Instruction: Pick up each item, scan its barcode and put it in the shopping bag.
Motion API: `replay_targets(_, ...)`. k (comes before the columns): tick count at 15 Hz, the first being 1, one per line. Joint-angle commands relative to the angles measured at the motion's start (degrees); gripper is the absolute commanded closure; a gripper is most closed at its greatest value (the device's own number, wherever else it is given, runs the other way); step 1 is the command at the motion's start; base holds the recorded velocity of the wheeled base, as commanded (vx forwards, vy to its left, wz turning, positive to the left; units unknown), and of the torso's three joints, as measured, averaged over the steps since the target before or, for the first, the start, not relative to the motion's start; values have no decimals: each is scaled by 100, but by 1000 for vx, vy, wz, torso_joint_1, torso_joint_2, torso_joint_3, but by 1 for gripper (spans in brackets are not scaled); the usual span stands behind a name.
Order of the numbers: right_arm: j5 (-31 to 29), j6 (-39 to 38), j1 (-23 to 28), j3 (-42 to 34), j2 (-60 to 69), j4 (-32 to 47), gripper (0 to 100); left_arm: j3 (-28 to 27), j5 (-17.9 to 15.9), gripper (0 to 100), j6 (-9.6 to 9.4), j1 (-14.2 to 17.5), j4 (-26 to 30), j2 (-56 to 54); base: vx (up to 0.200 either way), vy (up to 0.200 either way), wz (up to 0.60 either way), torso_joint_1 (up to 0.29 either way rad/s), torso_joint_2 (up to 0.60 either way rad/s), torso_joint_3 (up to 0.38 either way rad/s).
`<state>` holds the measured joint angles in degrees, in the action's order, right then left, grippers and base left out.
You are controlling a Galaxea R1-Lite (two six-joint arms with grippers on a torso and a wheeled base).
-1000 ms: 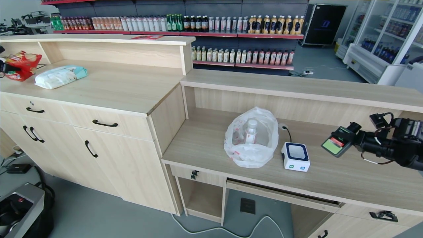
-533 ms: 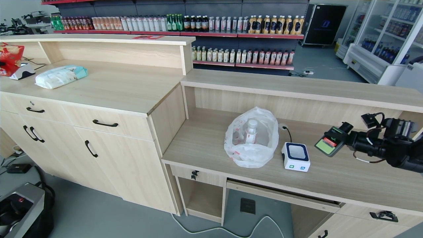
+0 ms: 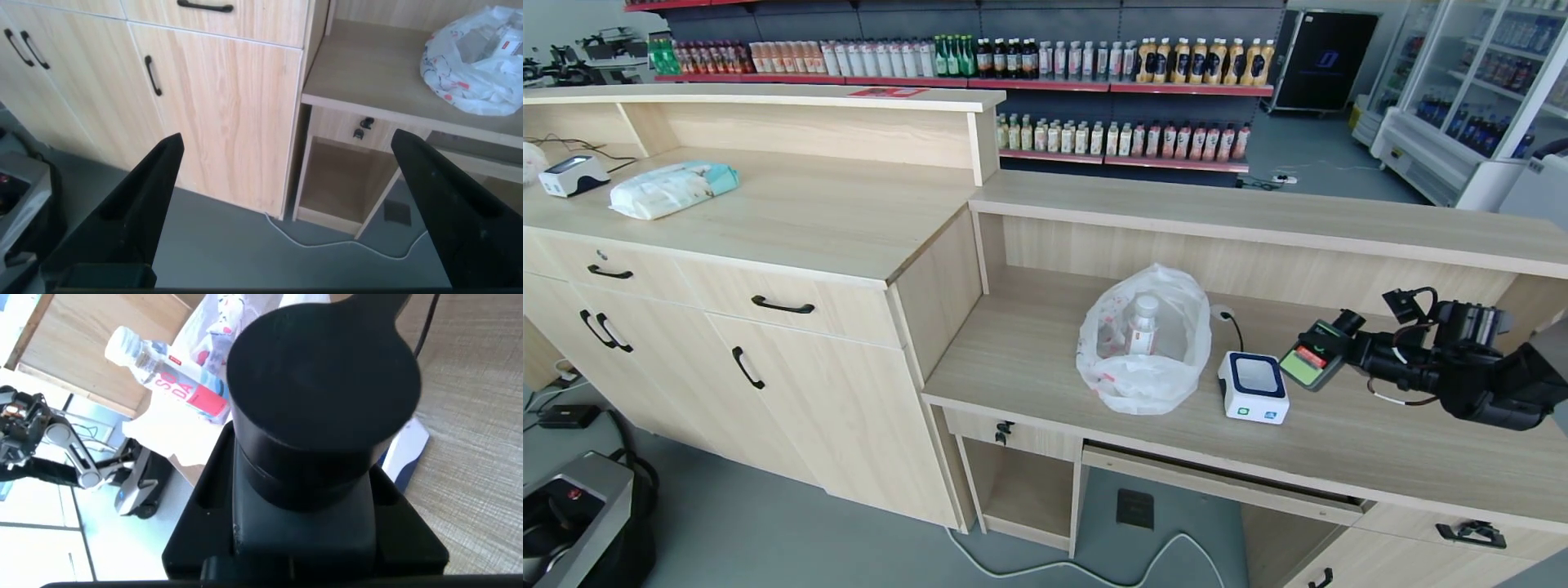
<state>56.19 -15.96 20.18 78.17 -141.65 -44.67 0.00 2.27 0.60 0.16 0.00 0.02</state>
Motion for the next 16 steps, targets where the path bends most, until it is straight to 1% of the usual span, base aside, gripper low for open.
replay_targets(1,-2,-4,-5,32,-108,-7,100,0,2,0,2,2,0,-2,0,0,0,0,0,0)
replay_targets(5,-2,5,-49,50,-169,-33,100,0,2,0,2,2,0,-2,0,0,0,0,0,0)
replay_targets(9,-11,-13,-145,94,-284,-350,100,0,2,0,2,2,0,-2,0,0,0,0,0,0)
replay_targets(16,-20,-4,-181,85,-416,-517,100,0,2,0,2,2,0,-2,0,0,0,0,0,0)
